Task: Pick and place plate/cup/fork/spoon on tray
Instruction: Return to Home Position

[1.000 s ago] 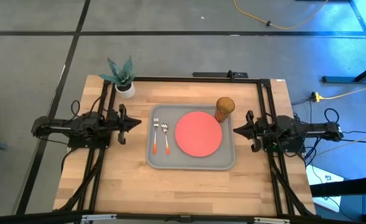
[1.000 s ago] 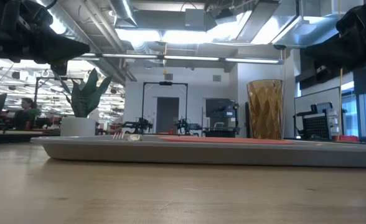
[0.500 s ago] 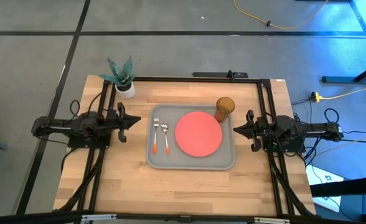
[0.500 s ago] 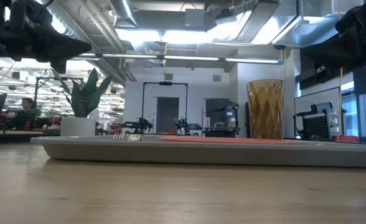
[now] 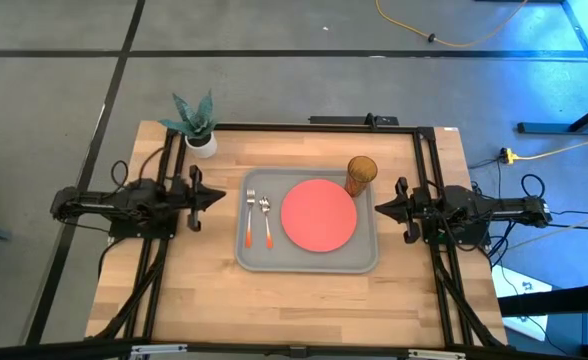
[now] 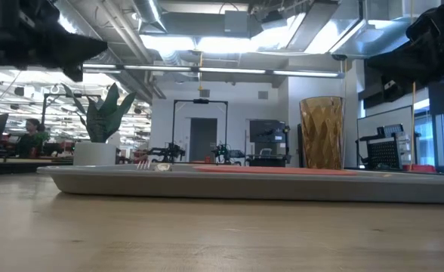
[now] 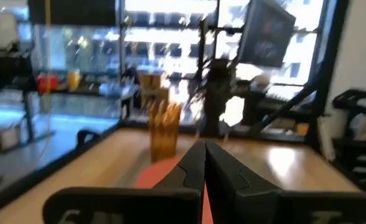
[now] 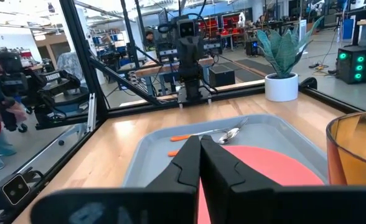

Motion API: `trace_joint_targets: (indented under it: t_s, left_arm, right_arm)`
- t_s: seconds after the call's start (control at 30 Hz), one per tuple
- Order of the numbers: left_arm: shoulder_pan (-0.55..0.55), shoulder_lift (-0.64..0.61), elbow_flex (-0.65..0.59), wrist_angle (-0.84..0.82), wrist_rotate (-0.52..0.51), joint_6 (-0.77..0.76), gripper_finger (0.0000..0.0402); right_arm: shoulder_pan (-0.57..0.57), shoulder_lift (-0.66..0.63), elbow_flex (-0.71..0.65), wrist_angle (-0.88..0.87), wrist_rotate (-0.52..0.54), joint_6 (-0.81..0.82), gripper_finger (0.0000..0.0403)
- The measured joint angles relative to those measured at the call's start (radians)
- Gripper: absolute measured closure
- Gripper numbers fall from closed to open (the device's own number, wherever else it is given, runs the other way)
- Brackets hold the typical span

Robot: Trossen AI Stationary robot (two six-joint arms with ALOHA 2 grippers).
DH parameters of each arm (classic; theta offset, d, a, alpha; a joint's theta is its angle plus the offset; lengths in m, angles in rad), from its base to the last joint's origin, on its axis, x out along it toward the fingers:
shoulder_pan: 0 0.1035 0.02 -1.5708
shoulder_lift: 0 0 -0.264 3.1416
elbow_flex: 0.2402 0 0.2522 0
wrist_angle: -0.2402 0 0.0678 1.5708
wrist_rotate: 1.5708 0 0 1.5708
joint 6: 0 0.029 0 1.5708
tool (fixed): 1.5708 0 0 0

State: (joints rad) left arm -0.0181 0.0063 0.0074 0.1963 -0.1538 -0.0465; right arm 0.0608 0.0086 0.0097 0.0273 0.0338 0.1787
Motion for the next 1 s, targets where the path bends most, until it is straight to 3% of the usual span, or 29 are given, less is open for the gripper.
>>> trace_joint_targets:
  t_s: [0.2,0.63,1.0]
  left_arm:
    - [0.000,0.000,0.000,-0.140,-0.079,-0.054,0.0402]
    - [0.000,0.097,0.000,-0.155,-0.038,-0.056,0.0401]
    - [0.000,0.103,0.000,-0.155,-0.035,-0.077,0.0401]
  right_arm:
    - [0.000,0.000,0.000,0.000,0.000,0.003,0.0391]
    - [0.000,0.001,0.000,0.000,-0.001,-0.027,0.0391]
    - [0.000,0.001,0.000,0.000,-0.001,-0.028,0.0391]
